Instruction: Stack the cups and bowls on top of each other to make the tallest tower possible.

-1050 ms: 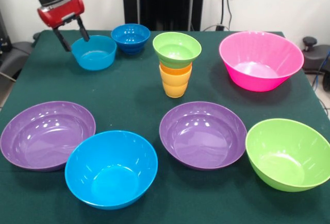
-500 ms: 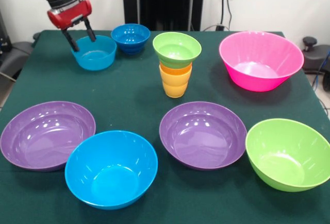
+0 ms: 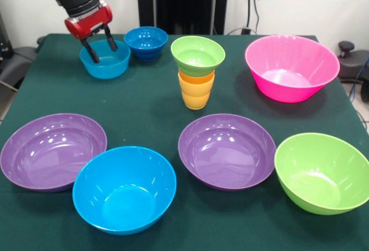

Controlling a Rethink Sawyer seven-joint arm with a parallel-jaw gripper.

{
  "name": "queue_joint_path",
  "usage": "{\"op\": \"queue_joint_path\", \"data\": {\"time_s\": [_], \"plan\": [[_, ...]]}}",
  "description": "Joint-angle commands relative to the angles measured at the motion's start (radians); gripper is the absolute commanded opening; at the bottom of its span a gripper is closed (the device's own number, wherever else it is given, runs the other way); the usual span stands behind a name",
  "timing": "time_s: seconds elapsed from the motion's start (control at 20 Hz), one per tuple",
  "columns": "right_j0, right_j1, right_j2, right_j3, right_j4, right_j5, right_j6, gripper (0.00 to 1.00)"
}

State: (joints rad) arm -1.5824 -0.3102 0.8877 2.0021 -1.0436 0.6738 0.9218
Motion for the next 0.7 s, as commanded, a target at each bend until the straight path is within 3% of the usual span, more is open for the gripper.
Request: {"op": "queue_joint_path", "data": {"time_s": [0.05, 0.7], "plan": [[0.045, 0.02, -0.024, -0.069, -0.054, -0.018, -0.212, 1.0], [0.084, -0.117, 0.05, -0.013, 0.055, 0.044, -0.166, 1.0]]}}
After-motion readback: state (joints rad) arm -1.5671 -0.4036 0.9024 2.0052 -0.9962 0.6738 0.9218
